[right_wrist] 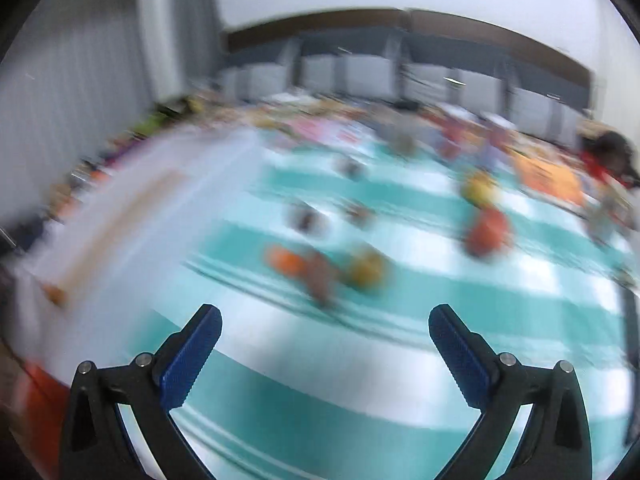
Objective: Organize fruits
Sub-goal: 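Move both open tools back over the remaining fruits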
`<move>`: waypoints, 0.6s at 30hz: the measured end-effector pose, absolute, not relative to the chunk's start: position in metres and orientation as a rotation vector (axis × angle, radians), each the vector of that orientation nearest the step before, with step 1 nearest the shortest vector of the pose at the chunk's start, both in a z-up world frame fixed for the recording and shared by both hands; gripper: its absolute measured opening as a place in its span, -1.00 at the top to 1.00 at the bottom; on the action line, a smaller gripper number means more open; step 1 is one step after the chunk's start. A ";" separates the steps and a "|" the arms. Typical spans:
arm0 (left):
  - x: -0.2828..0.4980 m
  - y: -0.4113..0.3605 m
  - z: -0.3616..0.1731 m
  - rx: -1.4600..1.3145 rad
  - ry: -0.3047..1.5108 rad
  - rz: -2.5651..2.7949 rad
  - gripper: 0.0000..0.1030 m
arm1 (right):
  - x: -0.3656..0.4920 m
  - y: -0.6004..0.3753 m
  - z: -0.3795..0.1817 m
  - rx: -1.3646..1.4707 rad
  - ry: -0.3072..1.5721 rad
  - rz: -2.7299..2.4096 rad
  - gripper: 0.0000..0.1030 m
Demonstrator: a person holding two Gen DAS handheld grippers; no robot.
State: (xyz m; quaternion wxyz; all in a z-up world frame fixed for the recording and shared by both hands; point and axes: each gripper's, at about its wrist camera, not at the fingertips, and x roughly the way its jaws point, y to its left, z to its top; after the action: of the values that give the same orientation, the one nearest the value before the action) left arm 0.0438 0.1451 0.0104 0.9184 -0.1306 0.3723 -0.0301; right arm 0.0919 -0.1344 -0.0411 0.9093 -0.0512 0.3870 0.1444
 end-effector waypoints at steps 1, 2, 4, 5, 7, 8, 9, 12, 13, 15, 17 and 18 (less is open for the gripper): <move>0.049 0.124 0.000 -0.240 0.796 -0.091 -0.70 | 0.088 -0.154 -0.059 -0.114 0.822 0.248 -0.99; 0.052 0.108 -0.009 -0.218 0.816 -0.112 -0.70 | 0.085 -0.176 -0.076 -0.108 0.845 0.195 -0.99; 0.058 0.072 -0.033 -0.157 0.852 -0.154 -0.70 | 0.075 -0.216 -0.101 -0.082 0.865 0.104 -0.99; 0.060 0.059 -0.045 -0.133 0.867 -0.167 -0.70 | 0.070 -0.232 -0.110 -0.070 0.870 0.062 -0.99; 0.071 0.032 -0.076 -0.084 0.909 -0.199 -0.70 | 0.070 -0.257 -0.122 -0.033 0.905 0.020 -0.99; 0.072 0.025 -0.084 -0.074 0.918 -0.204 -0.70 | 0.071 -0.265 -0.124 -0.014 0.913 0.017 -0.99; 0.077 0.018 -0.096 -0.062 0.927 -0.207 -0.70 | 0.074 -0.271 -0.123 0.002 0.905 0.009 -0.99; 0.086 0.008 -0.119 -0.054 0.929 -0.189 -0.70 | 0.077 -0.277 -0.114 -0.026 0.854 -0.015 -0.99; 0.089 0.006 -0.123 -0.053 0.927 -0.182 -0.70 | 0.077 -0.273 -0.112 -0.042 0.847 -0.019 -0.99; 0.091 0.004 -0.128 -0.048 0.921 -0.172 -0.70 | 0.078 -0.270 -0.115 -0.070 0.848 -0.017 -0.99; 0.094 0.002 -0.130 -0.028 0.907 -0.163 -0.72 | 0.079 -0.265 -0.119 -0.087 0.857 -0.012 -0.99; 0.094 0.001 -0.131 -0.017 0.898 -0.162 -0.74 | 0.078 -0.262 -0.123 -0.092 0.861 -0.007 -0.99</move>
State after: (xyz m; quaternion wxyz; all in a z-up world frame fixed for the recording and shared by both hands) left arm 0.0937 0.0009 -0.1310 0.8978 -0.0081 0.4334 -0.0781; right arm 0.0782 -0.2621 -0.1225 0.9077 -0.0444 0.4172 -0.0032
